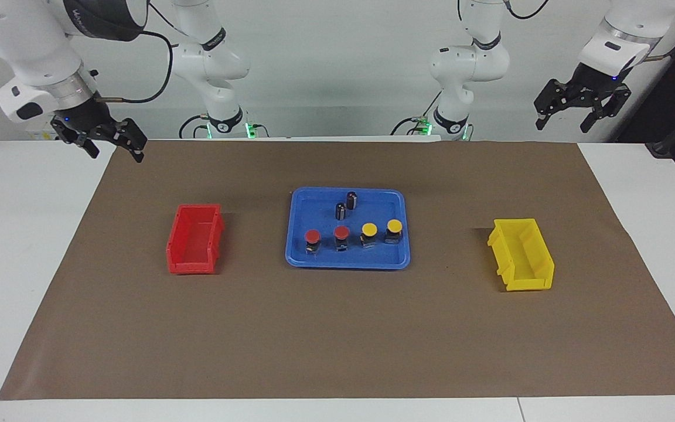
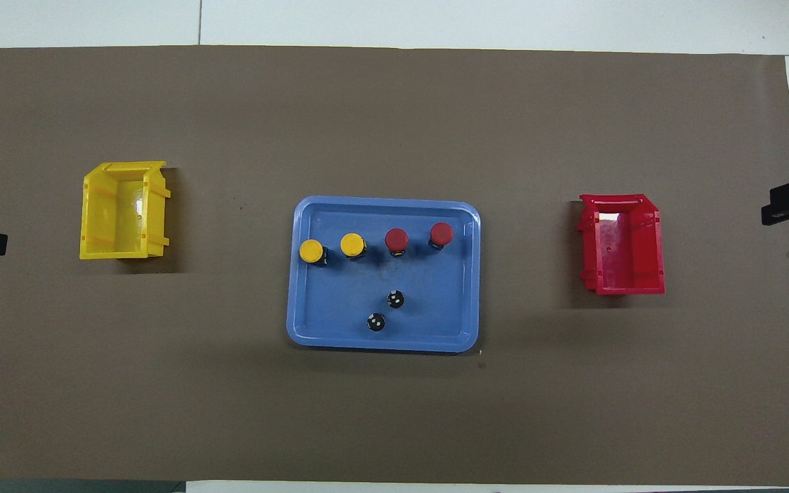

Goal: Sort red and yellow buttons by color
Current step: 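Reach the right gripper to a red button on the blue tray and grasp it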

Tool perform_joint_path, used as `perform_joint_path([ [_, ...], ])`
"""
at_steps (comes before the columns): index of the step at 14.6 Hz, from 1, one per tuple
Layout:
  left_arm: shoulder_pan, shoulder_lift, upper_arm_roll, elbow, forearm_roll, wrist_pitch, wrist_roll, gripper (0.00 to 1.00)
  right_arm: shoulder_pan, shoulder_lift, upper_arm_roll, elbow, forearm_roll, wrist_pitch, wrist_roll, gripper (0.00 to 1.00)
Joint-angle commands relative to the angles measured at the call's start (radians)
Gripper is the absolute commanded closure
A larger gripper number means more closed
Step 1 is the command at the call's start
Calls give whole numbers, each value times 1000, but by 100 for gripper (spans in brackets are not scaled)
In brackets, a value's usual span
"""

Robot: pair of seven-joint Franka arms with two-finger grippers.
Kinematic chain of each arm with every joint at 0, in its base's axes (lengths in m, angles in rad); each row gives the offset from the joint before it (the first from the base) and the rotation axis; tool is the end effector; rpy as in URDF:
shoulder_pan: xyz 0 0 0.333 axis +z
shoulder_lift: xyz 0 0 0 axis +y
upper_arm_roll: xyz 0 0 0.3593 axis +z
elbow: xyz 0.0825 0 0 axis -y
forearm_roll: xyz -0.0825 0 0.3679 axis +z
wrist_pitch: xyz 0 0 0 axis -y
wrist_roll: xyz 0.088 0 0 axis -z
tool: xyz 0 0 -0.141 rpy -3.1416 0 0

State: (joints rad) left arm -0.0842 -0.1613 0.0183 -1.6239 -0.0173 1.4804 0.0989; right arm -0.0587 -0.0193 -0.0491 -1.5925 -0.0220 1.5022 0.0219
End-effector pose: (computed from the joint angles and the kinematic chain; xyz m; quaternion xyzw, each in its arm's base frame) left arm 0.4699 -0.0327 0.6832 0.9964 -0.0833 0.0091 0.0099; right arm 0.5180 -0.0596 0.6286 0.9972 -0.0651 -0.0359 0.0090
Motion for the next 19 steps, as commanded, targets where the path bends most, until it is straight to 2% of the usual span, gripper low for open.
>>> perform_joint_path([
  [1,4,-18,-4,-10,11,-11,-10,0,-6,-21,5,-23,2,7,-23,0],
  [10,4,-18,-4,-10,11,-12,-10,0,2,-24,9,-31,4,13,-23,0],
  [14,4,-18,-4,-10,11,-11,-10,0,98,24,41,52,10,21,50,0],
  [15,4,-18,-4,-10,11,-12,-10,0,141,45,44,58,10,26,122,0],
  [17,4,-18,-4,-10,11,-12,-10,0,254,142,54,136,10,27,261,0],
  [19,4,-18,-4,-10,13,-12,-10,0,337,243,55,204,11,93,369,0],
])
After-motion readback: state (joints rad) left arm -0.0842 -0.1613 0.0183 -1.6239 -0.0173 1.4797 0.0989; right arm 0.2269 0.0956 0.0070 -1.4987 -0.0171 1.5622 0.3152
